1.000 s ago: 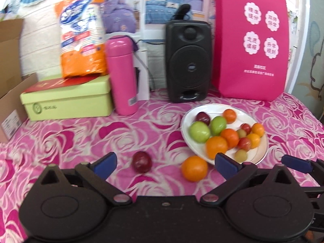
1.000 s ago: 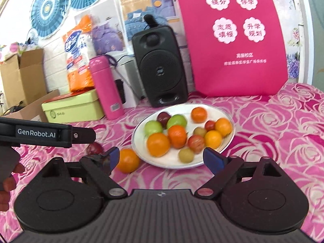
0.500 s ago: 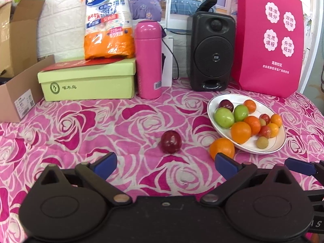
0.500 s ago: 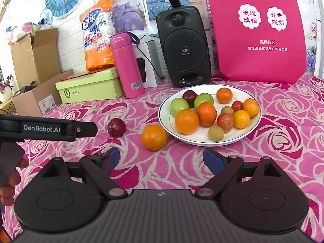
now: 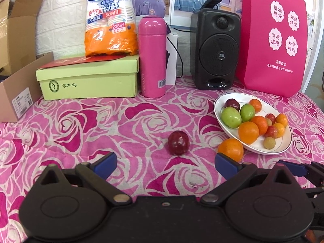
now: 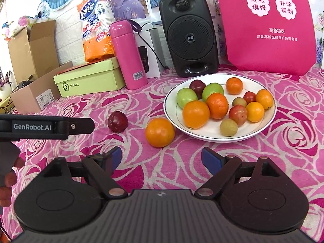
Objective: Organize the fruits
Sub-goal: 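Withdraw both open tools from the plate toward the last fruits, then move the right tool to a large orange while the left approaches a dark red plum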
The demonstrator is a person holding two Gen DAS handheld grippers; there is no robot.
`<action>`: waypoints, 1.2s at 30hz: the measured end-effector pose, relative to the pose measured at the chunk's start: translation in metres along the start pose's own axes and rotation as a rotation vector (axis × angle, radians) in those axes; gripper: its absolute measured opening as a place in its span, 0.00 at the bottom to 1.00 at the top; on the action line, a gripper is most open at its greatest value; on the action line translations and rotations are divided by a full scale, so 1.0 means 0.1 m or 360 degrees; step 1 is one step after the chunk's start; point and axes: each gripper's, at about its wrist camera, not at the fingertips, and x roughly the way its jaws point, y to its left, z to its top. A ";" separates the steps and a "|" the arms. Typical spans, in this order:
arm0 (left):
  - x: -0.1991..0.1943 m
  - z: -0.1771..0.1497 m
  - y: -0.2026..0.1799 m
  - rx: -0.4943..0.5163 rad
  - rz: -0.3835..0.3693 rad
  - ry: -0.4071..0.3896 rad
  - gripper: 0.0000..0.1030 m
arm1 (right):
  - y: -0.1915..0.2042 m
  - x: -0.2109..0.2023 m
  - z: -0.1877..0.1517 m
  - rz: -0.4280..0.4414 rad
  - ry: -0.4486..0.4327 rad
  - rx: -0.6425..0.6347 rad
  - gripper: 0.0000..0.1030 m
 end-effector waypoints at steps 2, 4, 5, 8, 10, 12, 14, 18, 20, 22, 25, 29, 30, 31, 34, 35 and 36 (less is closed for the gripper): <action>0.02 0.01 0.01 0.0003 0.0003 0.0003 1.00 | 0.00 0.04 0.02 0.0009 0.0009 0.0013 1.00; 0.04 0.02 0.03 0.0003 0.0005 0.0007 1.00 | 0.01 0.08 0.03 0.0018 0.0013 0.0023 1.00; 0.05 0.02 0.04 0.0003 0.0006 0.0009 1.00 | 0.01 0.10 0.03 0.0021 0.0016 0.0027 1.00; 0.09 0.02 0.06 0.0002 0.0001 0.0016 1.00 | 0.01 0.17 0.04 0.0035 0.0035 0.0035 1.00; 0.11 0.01 0.07 0.0005 -0.0010 0.0019 1.00 | 0.02 0.21 0.04 0.0039 0.0044 0.0039 1.00; 0.13 0.00 0.09 0.0003 -0.0026 0.0025 1.00 | 0.02 0.24 0.05 0.0044 0.0049 0.0050 1.00; 0.16 -0.01 0.11 -0.0005 -0.0045 0.0038 1.00 | 0.01 0.27 0.06 0.0047 0.0054 0.0058 1.00; 0.24 -0.02 0.15 -0.0023 -0.0082 0.0067 1.00 | 0.01 0.36 0.08 0.0053 0.0075 0.0069 1.00; 0.28 -0.01 0.15 -0.0024 -0.0097 0.0074 1.00 | 0.00 0.40 0.09 0.0052 0.0081 0.0075 0.99; 0.31 0.00 0.14 -0.0011 -0.0098 0.0077 1.00 | 0.00 0.43 0.10 0.0053 0.0084 0.0084 0.98; 0.36 0.03 0.12 0.0007 -0.0097 0.0083 1.00 | 0.00 0.46 0.11 0.0053 0.0085 0.0084 0.97; 0.41 0.05 0.11 0.0015 -0.0089 0.0089 1.00 | 0.00 0.50 0.13 0.0044 0.0082 0.0084 0.95; 0.42 0.06 0.11 0.0016 -0.0087 0.0090 1.00 | 0.00 0.52 0.14 0.0042 0.0083 0.0085 0.94; 0.42 0.06 0.11 0.0017 -0.0086 0.0091 1.00 | 0.00 0.53 0.14 0.0042 0.0083 0.0085 0.93; 0.43 0.07 0.10 0.0019 -0.0086 0.0094 1.00 | 0.01 0.54 0.14 0.0037 0.0081 0.0085 0.90; 0.44 0.07 0.10 0.0019 -0.0088 0.0095 1.00 | 0.01 0.54 0.14 0.0035 0.0080 0.0084 0.88; 0.44 0.07 0.09 0.0022 -0.0089 0.0096 1.00 | 0.01 0.54 0.13 0.0033 0.0080 0.0082 0.86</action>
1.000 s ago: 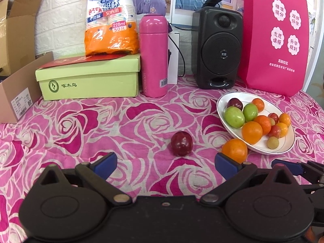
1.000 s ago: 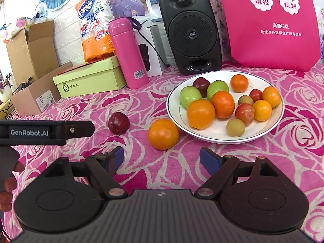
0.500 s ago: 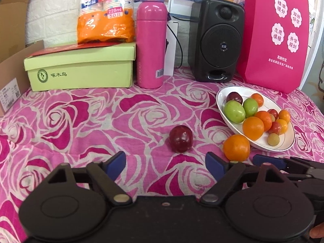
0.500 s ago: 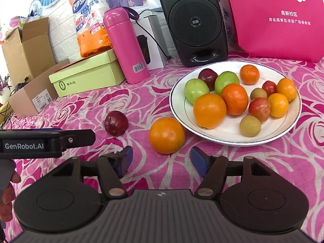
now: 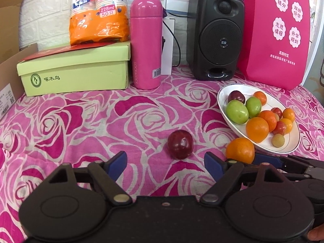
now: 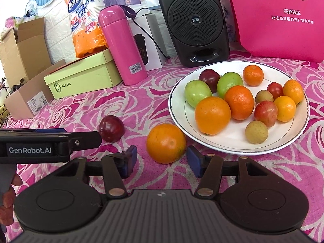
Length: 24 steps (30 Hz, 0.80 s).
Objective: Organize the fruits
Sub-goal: 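Move the right tool to a large orange while the left approaches a dark red plum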
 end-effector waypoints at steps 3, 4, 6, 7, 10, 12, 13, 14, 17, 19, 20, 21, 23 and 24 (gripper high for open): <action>0.01 0.00 -0.01 0.0005 -0.0001 0.0000 1.00 | 0.00 0.01 0.00 -0.0011 -0.0002 -0.0006 0.80; 0.00 0.00 -0.01 0.0005 -0.0001 0.0000 1.00 | -0.01 0.01 0.01 -0.0014 -0.0002 -0.0005 0.79; 0.01 0.00 -0.01 0.0009 0.0002 0.0001 1.00 | -0.02 0.01 0.01 -0.0019 -0.0003 0.0000 0.72; 0.01 0.01 -0.01 0.0009 0.0003 0.0001 1.00 | -0.03 0.01 0.02 -0.0023 -0.0002 0.0003 0.72; 0.02 0.02 -0.01 0.0004 -0.0002 -0.0001 1.00 | -0.04 -0.01 0.02 -0.0010 0.0004 0.0008 0.70; 0.04 0.04 -0.01 0.0004 -0.0012 0.0001 1.00 | -0.03 -0.04 0.00 0.0004 0.0009 0.0001 0.70; 0.05 0.05 -0.01 0.0006 -0.0021 0.0005 1.00 | -0.03 -0.06 0.00 0.0013 0.0012 -0.0004 0.70; 0.08 0.06 -0.02 0.0009 -0.0035 0.0011 1.00 | -0.03 -0.07 -0.02 0.0021 0.0014 -0.0011 0.70; 0.16 0.11 -0.06 0.0033 -0.0057 0.0025 1.00 | -0.02 -0.11 -0.06 0.0036 0.0015 -0.0014 0.70; 0.23 0.14 -0.08 0.0046 -0.0061 0.0032 1.00 | -0.02 -0.11 -0.07 0.0039 0.0015 -0.0007 0.70; 0.26 0.15 -0.09 0.0047 -0.0069 0.0036 1.00 | -0.03 -0.11 -0.07 0.0042 0.0016 -0.0005 0.70; 0.28 0.17 -0.10 0.0052 -0.0076 0.0039 1.00 | -0.03 -0.10 -0.07 0.0044 0.0016 -0.0004 0.70; 0.34 0.20 -0.11 0.0062 -0.0079 0.0049 1.00 | -0.03 -0.10 -0.07 0.0044 0.0016 -0.0002 0.70; 0.36 0.21 -0.11 0.0064 -0.0082 0.0054 1.00 | -0.03 -0.10 -0.06 0.0044 0.0015 -0.0002 0.70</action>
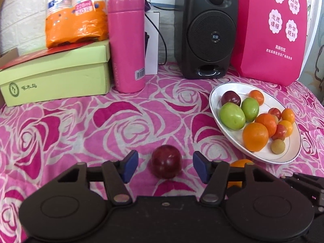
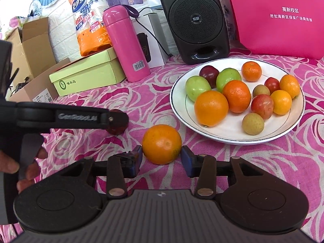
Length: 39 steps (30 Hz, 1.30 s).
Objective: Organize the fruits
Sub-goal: 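Move the right tool to a large orange while the left approaches a dark red plum, then close the right tool on the large orange while the left grasps the plum, then carry the large orange and dark red plum over the white plate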
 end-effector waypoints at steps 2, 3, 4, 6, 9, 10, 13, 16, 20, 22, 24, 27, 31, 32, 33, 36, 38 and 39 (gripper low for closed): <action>0.04 0.02 0.01 0.0006 -0.0003 0.0009 1.00 | 0.00 0.01 0.00 0.0002 -0.0002 0.0003 0.70; 0.06 0.02 0.01 0.0012 -0.0002 0.0016 1.00 | -0.01 0.01 0.00 0.0004 -0.0004 0.0006 0.70; 0.09 0.02 0.01 0.0014 -0.0001 0.0025 1.00 | -0.01 0.01 0.00 0.0005 -0.0005 0.0008 0.70; 0.13 0.02 0.03 0.0010 -0.0011 0.0043 1.00 | -0.02 0.02 0.01 0.0008 -0.0010 0.0010 0.70; 0.17 0.00 0.04 0.0006 -0.0020 0.0059 1.00 | -0.02 0.02 0.01 0.0011 -0.0016 0.0016 0.70; 0.18 0.00 0.03 0.0008 -0.0018 0.0056 1.00 | -0.02 0.02 0.01 0.0011 -0.0018 0.0013 0.70; 0.16 0.01 0.03 -0.0008 -0.0019 0.0057 1.00 | -0.01 0.04 0.02 0.0012 -0.0015 -0.0013 0.69; 0.08 0.03 -0.01 0.0001 -0.0036 0.0046 1.00 | -0.01 0.02 0.04 0.0017 -0.0008 -0.0022 0.69; -0.08 0.08 -0.13 0.0015 -0.0074 -0.0006 1.00 | -0.03 -0.13 0.05 0.0030 -0.0061 -0.0009 0.69; -0.15 0.12 -0.23 0.0042 -0.0096 -0.0033 1.00 | -0.06 -0.24 0.05 0.0031 -0.0096 -0.0010 0.69; -0.20 0.16 -0.35 0.0071 -0.0128 -0.0057 1.00 | -0.10 -0.36 0.06 0.0019 -0.0137 -0.0009 0.69; -0.23 0.23 -0.53 0.0109 -0.0183 -0.0082 1.00 | -0.21 -0.51 0.10 -0.0024 -0.0200 0.0011 0.69; -0.21 0.34 -0.77 0.0141 -0.0268 -0.0094 1.00 | -0.43 -0.66 0.14 -0.0124 -0.0263 0.0043 0.69; -0.19 0.37 -0.82 0.0133 -0.0302 -0.0089 1.00 | -0.49 -0.68 0.14 -0.0149 -0.0272 0.0058 0.69; -0.17 0.40 -0.88 0.0125 -0.0328 -0.0085 1.00 | -0.55 -0.71 0.14 -0.0171 -0.0279 0.0074 0.69; -0.12 0.46 -1.07 0.0173 -0.0339 -0.0096 1.00 | -0.70 -0.75 0.14 -0.0224 -0.0291 0.0105 0.69; -0.07 0.49 -1.17 0.0198 -0.0354 -0.0091 1.00 | -0.78 -0.75 0.13 -0.0244 -0.0290 0.0118 0.69; -0.05 0.49 -1.21 0.0209 -0.0361 -0.0086 1.00 | -0.81 -0.74 0.13 -0.0249 -0.0285 0.0119 0.69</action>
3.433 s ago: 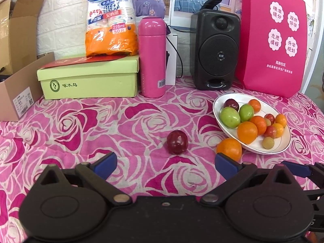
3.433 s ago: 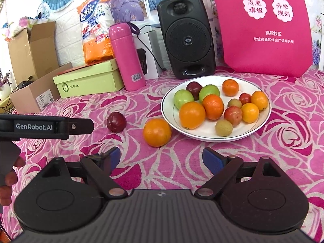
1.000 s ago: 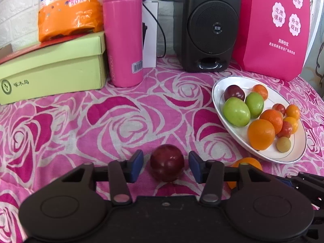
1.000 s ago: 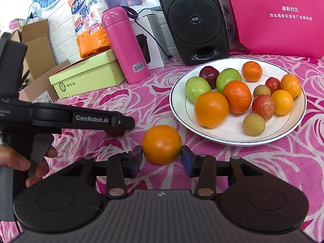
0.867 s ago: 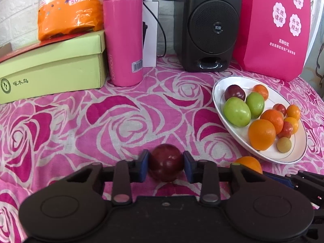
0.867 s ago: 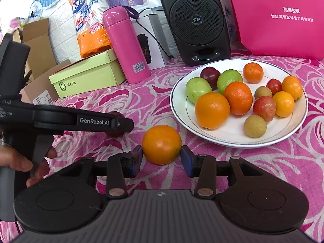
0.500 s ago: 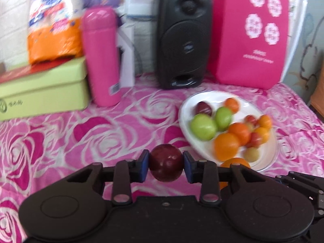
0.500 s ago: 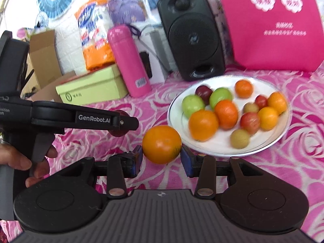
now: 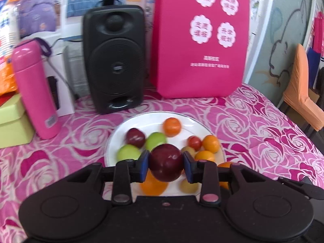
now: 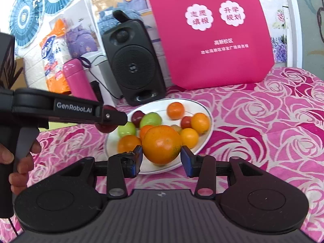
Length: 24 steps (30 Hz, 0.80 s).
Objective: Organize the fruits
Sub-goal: 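Carry the large orange and dark red plum over the white plate, then open the right tool to release the orange while the left releases the plum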
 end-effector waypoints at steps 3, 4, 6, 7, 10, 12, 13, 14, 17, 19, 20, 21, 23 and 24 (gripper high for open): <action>0.07 -0.05 -0.05 0.0024 -0.0008 0.0029 1.00 | -0.04 0.05 0.00 -0.0009 0.0015 -0.0011 0.69; 0.09 -0.08 -0.05 0.0024 -0.0013 0.0043 1.00 | -0.05 0.06 -0.01 -0.0011 0.0015 -0.0020 0.69; 0.12 -0.14 -0.05 0.0021 -0.0013 0.0070 1.00 | -0.06 0.10 -0.01 -0.0017 0.0016 -0.0036 0.69; 0.14 -0.16 -0.04 0.0017 -0.0007 0.0082 1.00 | -0.07 0.11 0.00 -0.0018 0.0017 -0.0043 0.69; 0.16 -0.23 -0.01 -0.0001 -0.0001 0.0103 1.00 | -0.07 0.15 -0.01 -0.0016 0.0025 -0.0058 0.69; 0.14 -0.26 0.02 -0.0013 0.0002 0.0094 1.00 | -0.07 0.18 -0.02 -0.0026 0.0034 -0.0076 0.69; 0.13 -0.27 0.03 -0.0028 -0.0009 0.0096 1.00 | -0.07 0.19 -0.02 -0.0033 0.0038 -0.0085 0.69; 0.12 -0.27 0.04 -0.0032 -0.0006 0.0092 1.00 | -0.07 0.20 -0.03 -0.0035 0.0040 -0.0087 0.69; 0.11 -0.29 0.02 -0.0020 -0.0011 0.0090 1.00 | -0.08 0.21 -0.03 -0.0043 0.0033 -0.0085 0.69; 0.12 -0.31 0.01 -0.0017 -0.0011 0.0084 1.00 | -0.08 0.23 -0.02 -0.0057 0.0026 -0.0098 0.69; 0.12 -0.31 0.01 -0.0021 -0.0011 0.0079 1.00 | -0.08 0.24 -0.01 -0.0058 0.0028 -0.0103 0.69; 0.12 -0.31 0.01 -0.0025 -0.0012 0.0079 1.00 | -0.08 0.24 -0.01 -0.0059 0.0025 -0.0111 0.68; 0.12 -0.31 0.00 -0.0021 -0.0002 0.0076 1.00 | -0.08 0.26 0.00 -0.0059 0.0019 -0.0123 0.68; 0.11 -0.31 0.00 -0.0017 0.0011 0.0073 1.00 | -0.09 0.26 0.00 -0.0061 0.0018 -0.0129 0.68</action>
